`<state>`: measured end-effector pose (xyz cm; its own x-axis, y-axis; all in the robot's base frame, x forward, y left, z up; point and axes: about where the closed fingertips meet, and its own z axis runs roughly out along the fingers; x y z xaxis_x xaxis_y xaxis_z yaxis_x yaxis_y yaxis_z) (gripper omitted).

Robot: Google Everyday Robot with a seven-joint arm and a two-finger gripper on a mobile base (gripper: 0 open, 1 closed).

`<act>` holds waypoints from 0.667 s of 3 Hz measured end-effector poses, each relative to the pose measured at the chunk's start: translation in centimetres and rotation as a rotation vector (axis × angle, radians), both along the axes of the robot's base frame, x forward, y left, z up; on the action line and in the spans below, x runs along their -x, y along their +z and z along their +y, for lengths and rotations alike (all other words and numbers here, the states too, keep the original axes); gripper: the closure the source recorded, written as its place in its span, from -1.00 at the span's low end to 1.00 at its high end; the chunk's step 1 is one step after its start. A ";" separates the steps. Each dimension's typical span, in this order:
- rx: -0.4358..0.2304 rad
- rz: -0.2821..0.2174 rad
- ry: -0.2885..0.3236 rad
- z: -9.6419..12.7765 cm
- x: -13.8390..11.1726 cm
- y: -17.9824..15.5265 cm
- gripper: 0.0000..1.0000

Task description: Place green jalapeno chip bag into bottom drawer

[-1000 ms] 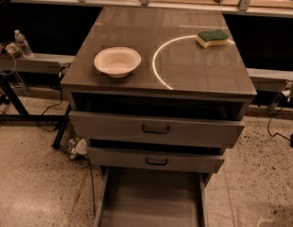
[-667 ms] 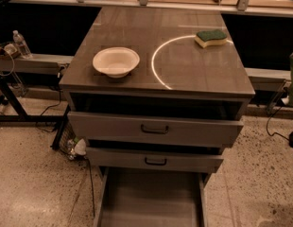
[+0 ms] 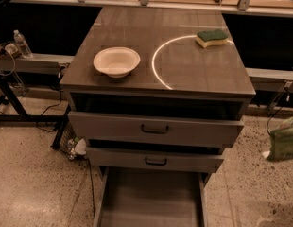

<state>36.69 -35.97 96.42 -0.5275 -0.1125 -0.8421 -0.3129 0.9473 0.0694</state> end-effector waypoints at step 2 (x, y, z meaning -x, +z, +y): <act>-0.122 0.157 0.125 6.4 7.4 -11.1 1.00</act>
Offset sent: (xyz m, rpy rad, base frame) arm -0.1100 0.0996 -0.1635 0.2100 0.2288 0.1894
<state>29.28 -29.61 85.27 -0.6416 -0.0872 -0.7621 -0.4035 0.8833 0.2386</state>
